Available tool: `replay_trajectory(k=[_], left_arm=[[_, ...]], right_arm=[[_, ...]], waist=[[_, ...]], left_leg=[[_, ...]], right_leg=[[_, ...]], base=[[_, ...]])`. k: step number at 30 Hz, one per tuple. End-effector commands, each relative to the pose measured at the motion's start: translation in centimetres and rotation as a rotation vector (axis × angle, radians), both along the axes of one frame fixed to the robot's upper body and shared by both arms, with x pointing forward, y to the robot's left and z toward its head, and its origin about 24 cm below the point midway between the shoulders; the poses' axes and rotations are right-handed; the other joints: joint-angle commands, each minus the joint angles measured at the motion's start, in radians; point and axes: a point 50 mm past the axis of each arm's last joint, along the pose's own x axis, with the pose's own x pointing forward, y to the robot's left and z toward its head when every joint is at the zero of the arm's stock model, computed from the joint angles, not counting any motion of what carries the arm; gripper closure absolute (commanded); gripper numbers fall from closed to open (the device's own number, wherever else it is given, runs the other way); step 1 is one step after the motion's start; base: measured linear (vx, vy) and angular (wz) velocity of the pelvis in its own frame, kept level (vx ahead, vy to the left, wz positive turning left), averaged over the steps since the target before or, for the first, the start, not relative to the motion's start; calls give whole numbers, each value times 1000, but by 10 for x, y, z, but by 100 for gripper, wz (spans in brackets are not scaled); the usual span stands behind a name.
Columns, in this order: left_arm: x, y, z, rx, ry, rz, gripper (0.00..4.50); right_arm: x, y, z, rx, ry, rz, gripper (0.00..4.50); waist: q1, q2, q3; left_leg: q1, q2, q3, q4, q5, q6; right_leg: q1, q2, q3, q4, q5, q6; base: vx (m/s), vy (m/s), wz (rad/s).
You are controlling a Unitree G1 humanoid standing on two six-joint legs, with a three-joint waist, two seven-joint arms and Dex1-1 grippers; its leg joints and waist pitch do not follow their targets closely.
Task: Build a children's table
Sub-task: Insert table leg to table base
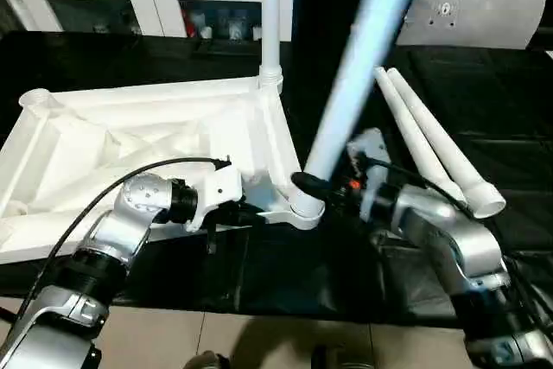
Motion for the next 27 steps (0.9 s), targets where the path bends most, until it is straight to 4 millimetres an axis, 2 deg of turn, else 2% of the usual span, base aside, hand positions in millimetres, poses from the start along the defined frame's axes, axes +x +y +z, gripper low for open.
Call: replay_trajectory(k=[1,3,9,11,12,13,14,15,16,17,18,19,20,21,22,27], left_arm=[[0,0,-1,-57,3,34,450],[0,1,-1,-49,2,34,450],[0,2,0,-22,-3,19,450],[0,2,0,-1,-10,2,450],[0,3,1,9,-13,-7,450],[0,3,2,13,-16,-13,450],[0,3,2,14,-17,-14,450],[1,2,5,20,-25,-33,450],[1,2,6,24,-28,-43,450],[1,2,7,25,-29,-48,450],[3,0,11,30,-37,-71,450],[3,0,11,30,-37,-71,450],[5,-1,15,30,-45,-84,450],[5,-1,16,30,-46,-85,450],[8,-4,20,23,-53,-98,450],[16,-12,32,-9,-70,-116,450]], right_arm=[[-8,-12,-31,-89,129,-59,259],[-12,-12,-32,-140,101,-27,259],[-17,-8,-36,-298,42,79,260],[-16,-6,-39,-336,45,112,260],[-15,-5,-41,-359,47,139,260],[-16,-4,-42,-372,49,157,260],[-16,-3,-42,-373,52,164,260],[-16,0,-44,-376,73,208,260],[-17,1,-45,-377,81,225,260],[-17,2,-45,-377,84,232,260],[-20,4,-49,-367,112,269,260],[-20,4,-49,-367,113,269,260],[-22,5,-51,-353,131,284,260],[-23,6,-51,-351,132,284,260],[-25,6,-54,-343,152,291,260],[-31,8,-58,-338,169,323,260]], waist=[[-2,-11,-48],[-1,-8,-47],[1,-9,-46],[-3,-12,-36],[-4,-11,-36],[-8,-15,-29],[-7,-13,-29],[-10,-17,-22],[-12,-15,-23],[-13,-15,-23],[-15,-21,-18],[-15,-21,-18],[-12,-23,-18],[-12,-23,-17],[-12,-26,-10],[-9,-31,-2]], left_leg=[[18,10,-1,-81,-364,5],[19,10,-2,-82,-366,3],[16,11,-1,-84,-356,9],[16,9,-3,-86,-386,9],[17,9,-5,-87,-393,7],[16,8,-7,-89,-409,6],[18,8,-8,-88,-419,4],[23,7,-10,-88,-447,2],[24,6,-13,-89,-460,-1],[25,7,-14,-90,-462,-2],[23,10,-15,-99,-457,3],[23,10,-15,-99,-457,3],[21,12,-13,-105,-430,9],[23,12,-11,-105,-432,11],[25,11,-10,-105,-453,11],[27,13,-14,-112,-466,2]], right_leg=[[32,-46,23,-96,-512,-126],[30,-46,23,-101,-540,-110],[30,-46,26,-98,-516,-109],[24,-45,24,-105,-587,-88],[24,-47,23,-106,-606,-83],[20,-46,22,-111,-646,-68],[19,-46,21,-113,-667,-59],[10,-47,20,-121,-711,-42],[11,-49,19,-123,-737,-33],[12,-49,19,-124,-735,-33],[14,-48,17,-126,-692,-40],[14,-48,17,-126,-692,-40],[17,-46,22,-121,-625,-54],[15,-45,23,-122,-617,-60],[11,-45,23,-124,-630,-64],[12,-50,24,-128,-657,-58]], base=[[0,0,0],[0,0,0],[0,0,0],[0,0,0],[0,0,0],[0,0,0],[0,0,0],[0,0,0],[0,0,0],[0,0,0],[0,0,0],[0,0,0],[0,0,0],[0,0,0],[0,0,0],[0,0,0]])
